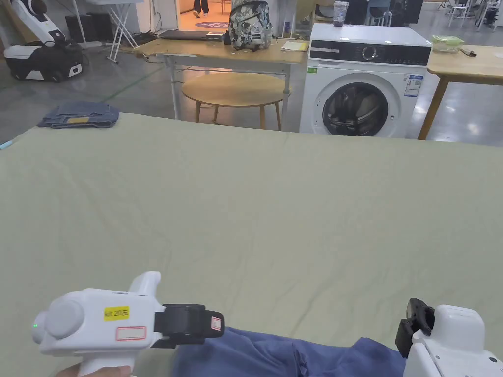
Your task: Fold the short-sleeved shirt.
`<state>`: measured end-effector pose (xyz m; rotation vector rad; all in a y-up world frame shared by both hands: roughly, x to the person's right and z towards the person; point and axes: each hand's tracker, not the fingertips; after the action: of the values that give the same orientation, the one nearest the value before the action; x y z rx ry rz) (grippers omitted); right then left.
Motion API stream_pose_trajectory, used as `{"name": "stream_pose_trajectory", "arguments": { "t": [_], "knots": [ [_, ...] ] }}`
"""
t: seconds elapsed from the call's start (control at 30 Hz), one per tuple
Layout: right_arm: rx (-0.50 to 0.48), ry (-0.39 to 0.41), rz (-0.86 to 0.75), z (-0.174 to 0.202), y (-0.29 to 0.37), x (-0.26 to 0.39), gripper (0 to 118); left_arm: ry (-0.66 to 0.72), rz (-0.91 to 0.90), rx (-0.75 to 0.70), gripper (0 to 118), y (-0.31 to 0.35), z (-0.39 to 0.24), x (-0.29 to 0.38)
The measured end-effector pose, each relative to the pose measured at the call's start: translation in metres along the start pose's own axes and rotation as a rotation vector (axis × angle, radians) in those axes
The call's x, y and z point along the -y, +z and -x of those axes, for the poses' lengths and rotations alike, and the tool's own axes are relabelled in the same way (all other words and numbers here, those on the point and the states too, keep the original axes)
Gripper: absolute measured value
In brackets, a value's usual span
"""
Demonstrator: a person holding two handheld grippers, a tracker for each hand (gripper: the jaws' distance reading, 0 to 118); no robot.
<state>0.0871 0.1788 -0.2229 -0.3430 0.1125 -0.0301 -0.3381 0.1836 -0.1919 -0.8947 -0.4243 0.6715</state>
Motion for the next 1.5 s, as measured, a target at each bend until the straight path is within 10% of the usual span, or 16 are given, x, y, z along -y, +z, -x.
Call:
{"name": "stream_pose_trajectory", "arguments": {
  "t": [0.5, 0.63, 0.77, 1.5],
  "knots": [
    [-0.010, 0.019, 0.022, 0.005, 0.001, 0.003, 0, 0.282, 0.045, 0.157, 71, -0.032, 0.097, 0.026],
    [0.003, 0.012, 0.028, 0.000, 0.002, 0.005, 0, 0.295, 0.051, 0.202, 23, -0.049, 0.115, 0.029],
    [0.010, -0.007, 0.030, -0.005, 0.002, 0.005, 0, 0.317, 0.028, 0.149, 8, -0.048, 0.091, 0.042],
    [-0.040, -0.001, -0.008, 0.014, -0.001, -0.012, 0, 0.169, -0.170, -0.077, 6, 0.095, 0.050, -0.034]
  ]
}}
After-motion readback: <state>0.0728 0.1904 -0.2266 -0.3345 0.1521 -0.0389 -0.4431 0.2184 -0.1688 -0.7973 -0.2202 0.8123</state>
